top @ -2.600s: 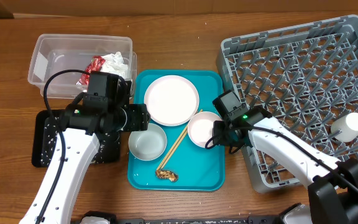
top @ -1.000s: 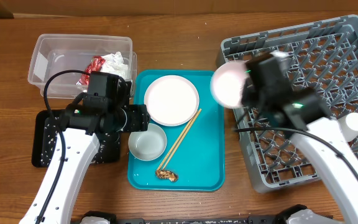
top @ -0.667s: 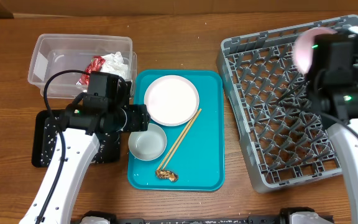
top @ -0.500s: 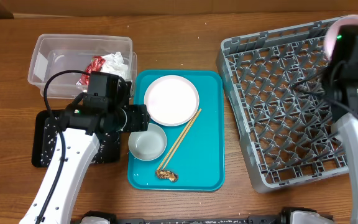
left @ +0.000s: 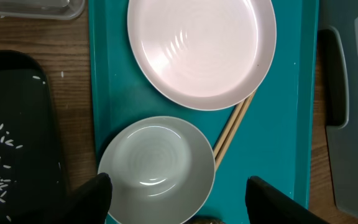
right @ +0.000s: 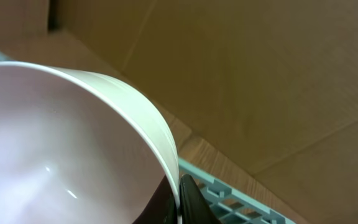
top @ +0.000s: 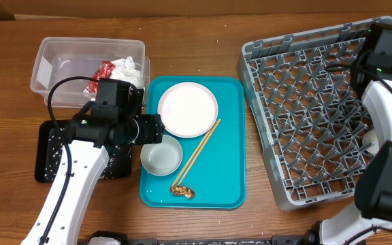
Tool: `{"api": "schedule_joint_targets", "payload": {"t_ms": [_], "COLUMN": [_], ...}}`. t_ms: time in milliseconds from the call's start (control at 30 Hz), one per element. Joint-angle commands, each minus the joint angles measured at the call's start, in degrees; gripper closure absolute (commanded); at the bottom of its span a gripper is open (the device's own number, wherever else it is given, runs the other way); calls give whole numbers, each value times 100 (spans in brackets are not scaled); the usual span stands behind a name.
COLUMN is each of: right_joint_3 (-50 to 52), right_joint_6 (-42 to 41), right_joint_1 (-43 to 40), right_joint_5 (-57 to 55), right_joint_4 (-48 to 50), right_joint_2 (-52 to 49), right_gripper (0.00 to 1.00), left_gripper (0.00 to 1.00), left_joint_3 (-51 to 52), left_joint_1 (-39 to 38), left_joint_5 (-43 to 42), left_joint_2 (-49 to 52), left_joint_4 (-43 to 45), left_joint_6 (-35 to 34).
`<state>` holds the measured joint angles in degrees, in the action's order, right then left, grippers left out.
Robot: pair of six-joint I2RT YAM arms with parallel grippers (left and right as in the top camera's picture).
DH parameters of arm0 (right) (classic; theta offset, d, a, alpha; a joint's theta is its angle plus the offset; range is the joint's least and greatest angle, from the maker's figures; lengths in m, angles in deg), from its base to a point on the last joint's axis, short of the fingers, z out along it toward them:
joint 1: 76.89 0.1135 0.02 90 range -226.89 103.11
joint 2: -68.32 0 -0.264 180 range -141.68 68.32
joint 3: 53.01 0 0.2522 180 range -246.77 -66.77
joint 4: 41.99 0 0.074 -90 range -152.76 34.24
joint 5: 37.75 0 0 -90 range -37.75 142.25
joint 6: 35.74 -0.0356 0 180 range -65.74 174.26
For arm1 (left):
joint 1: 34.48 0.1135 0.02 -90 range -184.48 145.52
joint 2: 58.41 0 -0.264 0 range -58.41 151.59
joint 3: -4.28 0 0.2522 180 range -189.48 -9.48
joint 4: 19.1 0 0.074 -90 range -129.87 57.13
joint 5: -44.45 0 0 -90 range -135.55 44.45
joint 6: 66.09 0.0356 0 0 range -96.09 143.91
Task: Sort waste into correct bins and load items into the dishwasher
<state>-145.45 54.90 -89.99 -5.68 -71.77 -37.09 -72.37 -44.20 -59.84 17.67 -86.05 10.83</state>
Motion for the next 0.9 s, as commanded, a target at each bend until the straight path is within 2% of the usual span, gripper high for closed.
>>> {"api": "schedule_joint_targets", "payload": {"t_ms": [0,167,433,533,633,867], "right_joint_3": [-111,-109,-109,-109,-111,-109], "right_joint_6": [9,-549,-560,-562,-490,-365], "right_joint_1": [46,208,638,640,581,356], "right_joint_5": [-238,328,466,282,-391,-199], "right_joint_4": [-173,-782,-1158,-981,-393,-168], "right_joint_2": [-212,-254,-254,-251,-251,-337], "right_gripper": [96,96,96,96,96,96], "left_gripper": [28,28,28,28,28,28], "left_joint_3": [-70,-70,-70,-70,-70,-70], "left_joint_1": [15,15,15,15,15,15], "left_joint_5": [37,33,35,35,33,33], "left_joint_2": [-81,-81,-81,-81,-81,-81], "left_joint_4": [39,114,94,85,66,72], "left_joint_6": [111,111,111,114,114,114]}}
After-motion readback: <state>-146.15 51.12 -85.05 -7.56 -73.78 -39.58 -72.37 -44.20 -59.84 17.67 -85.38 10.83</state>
